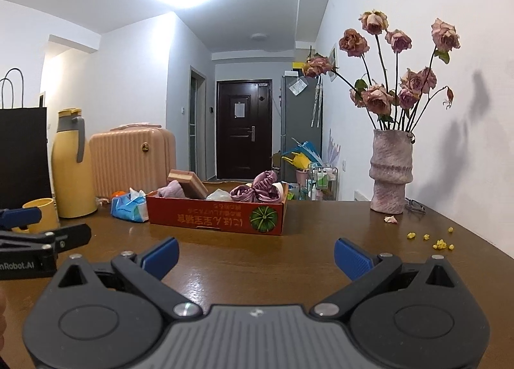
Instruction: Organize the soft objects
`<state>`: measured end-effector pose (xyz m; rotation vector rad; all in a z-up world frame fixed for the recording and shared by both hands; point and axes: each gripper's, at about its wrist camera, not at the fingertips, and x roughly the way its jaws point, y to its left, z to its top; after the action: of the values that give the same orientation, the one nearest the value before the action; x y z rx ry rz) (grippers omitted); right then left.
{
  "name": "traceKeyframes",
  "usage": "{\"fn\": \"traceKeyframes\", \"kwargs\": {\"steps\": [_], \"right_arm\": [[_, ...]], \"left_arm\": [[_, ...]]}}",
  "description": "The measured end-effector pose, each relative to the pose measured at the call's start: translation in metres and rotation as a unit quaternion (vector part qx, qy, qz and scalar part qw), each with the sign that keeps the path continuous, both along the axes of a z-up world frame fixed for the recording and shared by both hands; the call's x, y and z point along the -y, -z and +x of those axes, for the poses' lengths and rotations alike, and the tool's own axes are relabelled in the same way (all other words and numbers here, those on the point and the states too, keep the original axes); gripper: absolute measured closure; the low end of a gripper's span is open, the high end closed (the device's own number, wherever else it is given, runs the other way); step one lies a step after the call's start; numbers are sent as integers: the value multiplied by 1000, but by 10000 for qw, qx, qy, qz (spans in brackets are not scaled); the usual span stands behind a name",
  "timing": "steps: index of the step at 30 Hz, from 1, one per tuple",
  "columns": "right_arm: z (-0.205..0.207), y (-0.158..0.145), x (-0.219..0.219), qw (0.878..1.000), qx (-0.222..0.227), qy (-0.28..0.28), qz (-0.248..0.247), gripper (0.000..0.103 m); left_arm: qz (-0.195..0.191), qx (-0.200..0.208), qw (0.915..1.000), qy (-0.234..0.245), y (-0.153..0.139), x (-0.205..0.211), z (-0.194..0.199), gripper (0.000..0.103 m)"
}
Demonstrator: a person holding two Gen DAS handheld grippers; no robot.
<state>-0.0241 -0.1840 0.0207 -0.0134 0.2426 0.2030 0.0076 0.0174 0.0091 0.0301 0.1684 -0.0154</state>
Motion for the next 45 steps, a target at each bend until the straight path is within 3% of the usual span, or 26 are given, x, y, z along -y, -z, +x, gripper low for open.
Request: {"fn": "traceKeyframes", "kwargs": {"steps": [45], "right_arm": [[-12,-1,-4,10000,26,-53,-18,0]], "left_arm": [[36,152,9999,54,-5,1,-19,0]]}}
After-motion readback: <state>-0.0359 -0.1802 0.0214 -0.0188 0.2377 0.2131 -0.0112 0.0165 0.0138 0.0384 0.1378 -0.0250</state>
